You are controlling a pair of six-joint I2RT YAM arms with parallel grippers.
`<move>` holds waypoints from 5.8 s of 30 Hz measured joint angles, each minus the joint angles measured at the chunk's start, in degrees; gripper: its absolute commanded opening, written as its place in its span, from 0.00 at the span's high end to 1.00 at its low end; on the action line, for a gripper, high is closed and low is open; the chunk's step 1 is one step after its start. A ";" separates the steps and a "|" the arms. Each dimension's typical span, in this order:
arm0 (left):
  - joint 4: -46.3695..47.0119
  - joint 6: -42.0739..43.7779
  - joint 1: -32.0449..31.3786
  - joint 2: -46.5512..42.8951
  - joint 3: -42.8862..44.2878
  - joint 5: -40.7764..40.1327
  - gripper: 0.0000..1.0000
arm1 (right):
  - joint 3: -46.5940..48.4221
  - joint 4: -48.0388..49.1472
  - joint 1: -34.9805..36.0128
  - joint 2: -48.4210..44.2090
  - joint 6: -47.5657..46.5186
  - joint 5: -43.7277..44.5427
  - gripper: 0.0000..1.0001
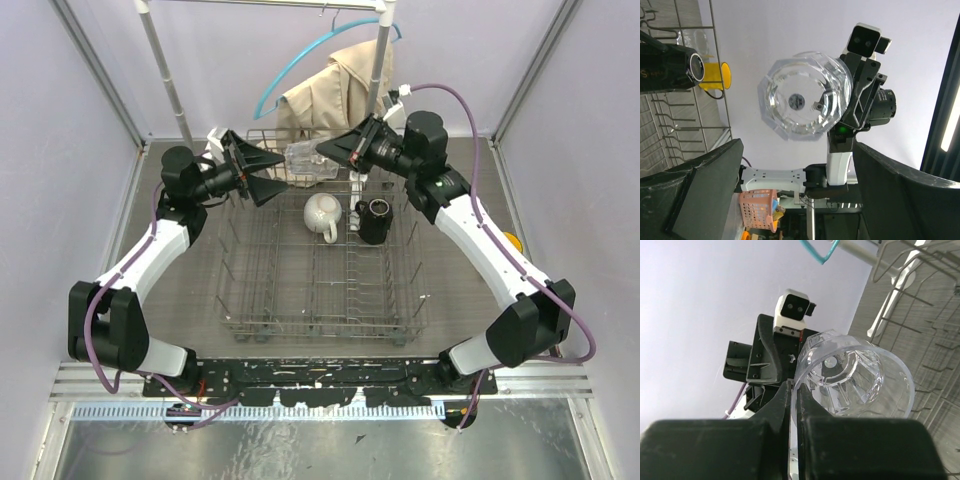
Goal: Load the cups into the dish rack
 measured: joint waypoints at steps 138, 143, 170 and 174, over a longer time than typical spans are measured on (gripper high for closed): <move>-99.43 66.10 -11.65 37.99 72.39 -59.30 1.00 | -10.80 -21.44 -12.81 -4.57 -37.70 6.08 0.08; -98.57 66.10 -11.87 38.03 71.56 -59.58 1.00 | -10.80 -21.44 -12.92 -4.13 -37.70 6.05 0.08; -90.01 66.29 -13.57 37.92 58.34 -62.64 1.00 | -10.91 -21.42 -13.16 -3.61 -37.73 5.99 0.08; -88.87 66.40 -13.62 37.92 56.63 -62.75 1.00 | -10.91 -21.42 -13.16 -3.10 -37.73 5.88 0.08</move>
